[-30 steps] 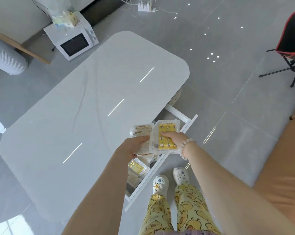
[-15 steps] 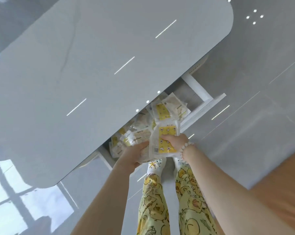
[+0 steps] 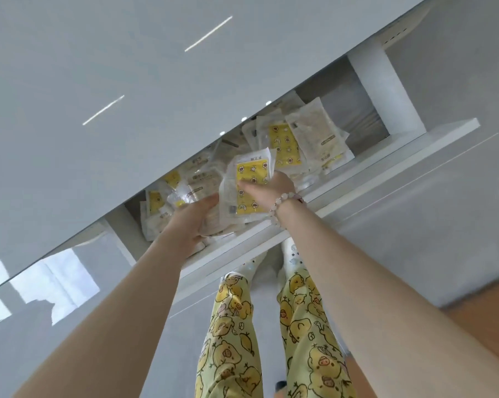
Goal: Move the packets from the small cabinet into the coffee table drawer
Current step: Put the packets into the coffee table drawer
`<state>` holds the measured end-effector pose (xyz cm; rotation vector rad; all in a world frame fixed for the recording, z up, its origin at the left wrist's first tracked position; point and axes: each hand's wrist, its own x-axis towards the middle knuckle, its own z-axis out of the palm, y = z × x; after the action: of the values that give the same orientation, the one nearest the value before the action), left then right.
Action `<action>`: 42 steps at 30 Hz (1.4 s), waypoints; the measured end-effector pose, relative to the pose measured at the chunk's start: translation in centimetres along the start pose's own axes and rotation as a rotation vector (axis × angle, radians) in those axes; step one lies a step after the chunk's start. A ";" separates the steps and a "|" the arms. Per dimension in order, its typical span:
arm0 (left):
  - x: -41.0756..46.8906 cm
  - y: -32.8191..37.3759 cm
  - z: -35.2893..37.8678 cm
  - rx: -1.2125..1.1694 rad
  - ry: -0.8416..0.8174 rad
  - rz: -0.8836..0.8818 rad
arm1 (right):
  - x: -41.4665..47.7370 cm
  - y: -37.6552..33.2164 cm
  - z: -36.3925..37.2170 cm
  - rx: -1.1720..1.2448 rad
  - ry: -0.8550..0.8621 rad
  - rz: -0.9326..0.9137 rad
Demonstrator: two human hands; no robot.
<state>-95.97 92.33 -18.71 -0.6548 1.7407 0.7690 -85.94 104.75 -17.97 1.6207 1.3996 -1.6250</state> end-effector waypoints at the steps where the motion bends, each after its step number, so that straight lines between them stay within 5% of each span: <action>1: 0.7 0.3 0.1 0.001 0.015 0.010 | 0.8 -0.1 0.4 0.002 0.008 -0.006; 9: 4.2 0.6 1.0 -0.015 0.004 -0.017 | 4.0 -0.1 1.1 -0.095 0.067 -0.039; 15: 5.2 0.6 1.6 0.110 0.083 0.006 | 5.1 0.4 0.7 -0.274 0.300 -0.159; 42: 3.6 -0.2 0.9 0.511 0.371 -0.026 | 3.6 1.5 -1.5 -0.406 0.504 0.037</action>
<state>-96.24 92.66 -22.37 -0.4819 2.1518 0.1640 -84.74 106.69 -21.49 1.8495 1.7837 -0.8525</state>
